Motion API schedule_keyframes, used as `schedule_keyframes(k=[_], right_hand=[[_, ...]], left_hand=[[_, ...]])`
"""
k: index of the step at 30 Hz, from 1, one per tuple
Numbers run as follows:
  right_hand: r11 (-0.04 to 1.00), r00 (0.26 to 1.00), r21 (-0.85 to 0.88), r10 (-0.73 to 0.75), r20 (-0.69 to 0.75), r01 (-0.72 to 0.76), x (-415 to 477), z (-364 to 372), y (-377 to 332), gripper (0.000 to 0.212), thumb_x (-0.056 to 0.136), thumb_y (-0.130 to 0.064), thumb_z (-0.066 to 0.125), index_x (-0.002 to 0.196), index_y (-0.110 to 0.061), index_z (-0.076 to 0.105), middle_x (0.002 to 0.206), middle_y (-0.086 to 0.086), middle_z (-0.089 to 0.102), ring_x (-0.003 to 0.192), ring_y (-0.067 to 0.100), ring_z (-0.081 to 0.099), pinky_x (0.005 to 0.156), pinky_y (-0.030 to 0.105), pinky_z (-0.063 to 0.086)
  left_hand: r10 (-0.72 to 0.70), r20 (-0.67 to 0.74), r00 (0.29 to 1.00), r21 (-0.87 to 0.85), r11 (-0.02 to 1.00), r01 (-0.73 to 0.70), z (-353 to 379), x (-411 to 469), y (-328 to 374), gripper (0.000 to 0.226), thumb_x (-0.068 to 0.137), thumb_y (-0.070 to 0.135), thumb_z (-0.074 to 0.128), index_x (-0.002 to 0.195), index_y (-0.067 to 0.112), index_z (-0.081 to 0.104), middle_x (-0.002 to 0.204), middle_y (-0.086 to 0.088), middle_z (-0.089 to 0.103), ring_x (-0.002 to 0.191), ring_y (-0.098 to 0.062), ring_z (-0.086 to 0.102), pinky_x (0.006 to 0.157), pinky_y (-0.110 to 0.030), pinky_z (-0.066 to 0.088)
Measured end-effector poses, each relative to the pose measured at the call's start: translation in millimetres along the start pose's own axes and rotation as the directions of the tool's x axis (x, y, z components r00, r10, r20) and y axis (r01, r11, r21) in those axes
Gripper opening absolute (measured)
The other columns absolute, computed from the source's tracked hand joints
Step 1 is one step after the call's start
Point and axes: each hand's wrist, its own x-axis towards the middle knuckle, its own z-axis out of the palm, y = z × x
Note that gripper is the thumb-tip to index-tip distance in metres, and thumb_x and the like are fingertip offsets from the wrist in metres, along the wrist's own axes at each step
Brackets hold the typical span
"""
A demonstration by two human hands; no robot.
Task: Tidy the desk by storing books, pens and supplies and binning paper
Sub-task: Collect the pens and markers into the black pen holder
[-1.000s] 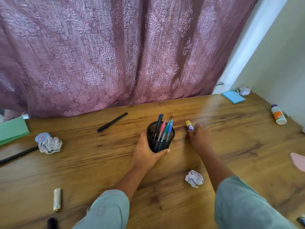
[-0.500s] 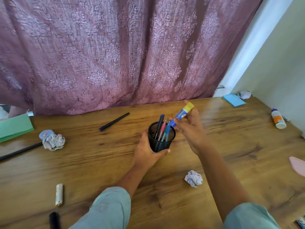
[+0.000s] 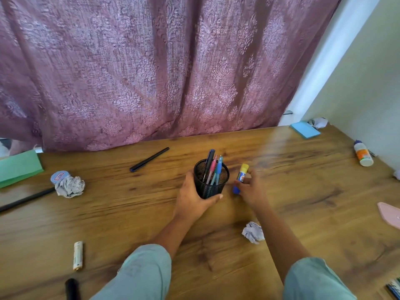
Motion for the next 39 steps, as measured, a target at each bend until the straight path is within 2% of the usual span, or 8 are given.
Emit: schedule_keyframes(k=[5,14,18,22,26,31,35,39], right_hand=[[0.989,1.000,-0.143,-0.028,0.003,0.028,-3,7,-1,0.043,0.088,-0.019,0.067,0.126,-0.008,0.051,0.109,0.012,0.067,0.092,0.025,0.064,0.071,0.032,0.047],[0.935,0.999,-0.353,-0.001,0.039,0.015,-8,4,-1,0.038,0.086,-0.034,0.068,0.110,-0.007,0.056,0.107,0.014,0.066,0.093,0.027,0.061,0.072,0.034,0.047],[0.912,1.000,-0.409,-0.012,0.025,0.021,-16,1,-8,0.051,0.086,-0.042,0.066,0.120,-0.006,0.052,0.119,0.014,0.057,0.106,0.030,0.057,0.088,0.040,0.047],[0.928,0.996,-0.360,-0.085,0.040,0.093,-22,3,-18,0.030,0.084,-0.040,0.059,0.101,-0.017,0.054,0.111,0.017,0.056,0.108,0.037,0.057,0.078,0.037,0.043],[0.928,0.974,-0.314,-0.155,0.167,0.201,-39,16,-35,0.043,0.089,-0.029,0.060,0.130,-0.018,0.053,0.131,0.007,0.049,0.119,0.023,0.049,0.096,0.031,0.038],[0.876,0.891,-0.321,-0.221,0.396,0.360,-77,48,-52,0.041,0.086,-0.019,0.061,0.128,-0.019,0.057,0.129,0.002,0.056,0.120,0.019,0.053,0.103,0.033,0.043],[0.838,0.822,-0.308,-0.254,0.509,0.450,-116,82,-66,0.037,0.091,-0.020,0.059,0.128,-0.018,0.056,0.123,-0.001,0.060,0.109,0.015,0.058,0.088,0.023,0.044],[0.841,0.733,-0.248,-0.231,0.639,0.482,-168,123,-82,0.006,0.092,-0.023,0.058,0.095,-0.020,0.062,0.083,-0.008,0.061,0.080,0.011,0.059,0.073,0.025,0.049]], left_hand=[[0.000,-0.011,1.000,0.008,1.000,0.000,0,-1,-1,0.089,0.056,0.045,0.086,0.128,0.022,0.040,0.120,0.009,0.057,0.109,-0.007,0.054,0.089,-0.025,0.048],[-0.020,-0.040,0.999,0.019,1.000,0.021,-12,-18,-2,0.088,0.055,0.048,0.085,0.127,0.022,0.041,0.120,0.008,0.058,0.109,-0.009,0.055,0.089,-0.030,0.050],[-0.036,-0.084,0.996,0.014,0.999,0.037,-25,-32,-3,0.087,0.056,0.040,0.088,0.126,0.021,0.042,0.115,0.014,0.055,0.105,-0.003,0.052,0.086,-0.019,0.043],[-0.104,-0.153,0.983,-0.011,0.995,0.103,-38,-48,-3,0.085,0.055,0.034,0.089,0.125,0.022,0.043,0.110,0.017,0.054,0.102,-0.001,0.052,0.086,-0.016,0.040],[-0.166,-0.244,0.956,-0.025,0.986,0.165,-53,-63,1,0.084,0.057,0.035,0.089,0.125,0.019,0.043,0.110,0.016,0.050,0.104,-0.001,0.048,0.088,-0.018,0.039],[-0.219,-0.353,0.910,-0.074,0.976,0.206,-84,-80,0,0.073,0.057,0.033,0.089,0.113,0.025,0.042,0.108,0.013,0.051,0.104,-0.006,0.049,0.089,-0.022,0.042],[-0.216,-0.424,0.879,-0.093,0.976,0.195,-127,-90,-7,0.074,0.057,0.032,0.089,0.115,0.020,0.044,0.110,0.010,0.052,0.104,-0.008,0.049,0.089,-0.025,0.042],[-0.190,-0.482,0.855,-0.081,0.982,0.172,-184,-105,-20,0.082,0.058,0.026,0.090,0.125,0.013,0.046,0.110,0.011,0.050,0.103,-0.004,0.046,0.086,-0.018,0.037]])
